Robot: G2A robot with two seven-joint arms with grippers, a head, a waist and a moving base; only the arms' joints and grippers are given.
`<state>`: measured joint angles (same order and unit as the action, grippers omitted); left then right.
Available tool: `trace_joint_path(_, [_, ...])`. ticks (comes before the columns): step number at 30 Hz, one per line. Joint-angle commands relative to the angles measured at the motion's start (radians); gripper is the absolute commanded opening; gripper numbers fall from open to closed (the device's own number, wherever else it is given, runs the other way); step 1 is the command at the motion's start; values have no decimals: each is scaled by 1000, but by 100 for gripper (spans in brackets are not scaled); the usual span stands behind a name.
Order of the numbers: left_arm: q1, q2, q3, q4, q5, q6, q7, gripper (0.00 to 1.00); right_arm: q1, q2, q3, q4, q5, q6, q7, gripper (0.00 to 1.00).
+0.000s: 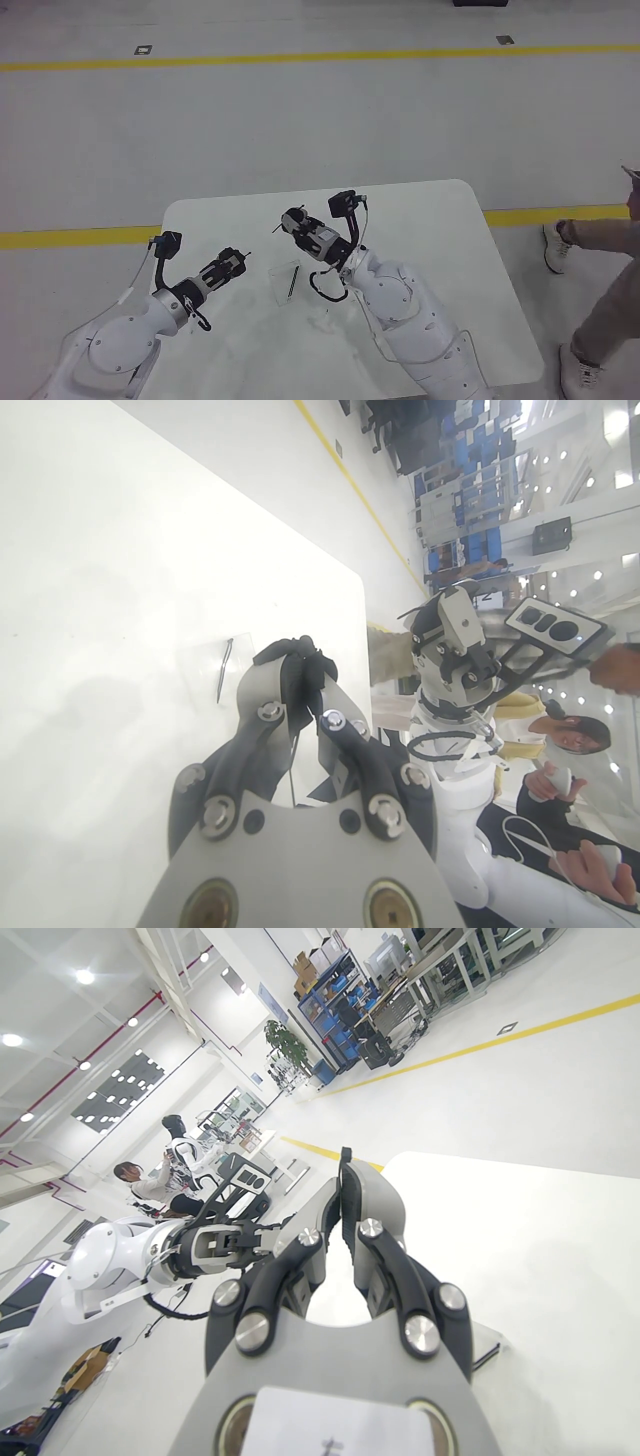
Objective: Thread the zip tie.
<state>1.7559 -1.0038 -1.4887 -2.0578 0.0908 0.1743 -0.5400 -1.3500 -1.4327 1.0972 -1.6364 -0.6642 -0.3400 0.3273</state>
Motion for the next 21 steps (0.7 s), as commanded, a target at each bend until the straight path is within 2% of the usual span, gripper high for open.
trace_joint_path(1, [0,0,0,0,0,0,0,0,7,4,-22,13,-7,0,-9,0])
trace_joint_path(12, [0,0,0,0,0,0,0,0,64,28,-134,106,-5,0,-87,0])
trace_joint_path(21, [0,0,0,0,0,0,0,0,68,29,-139,107,-3,0,-93,0])
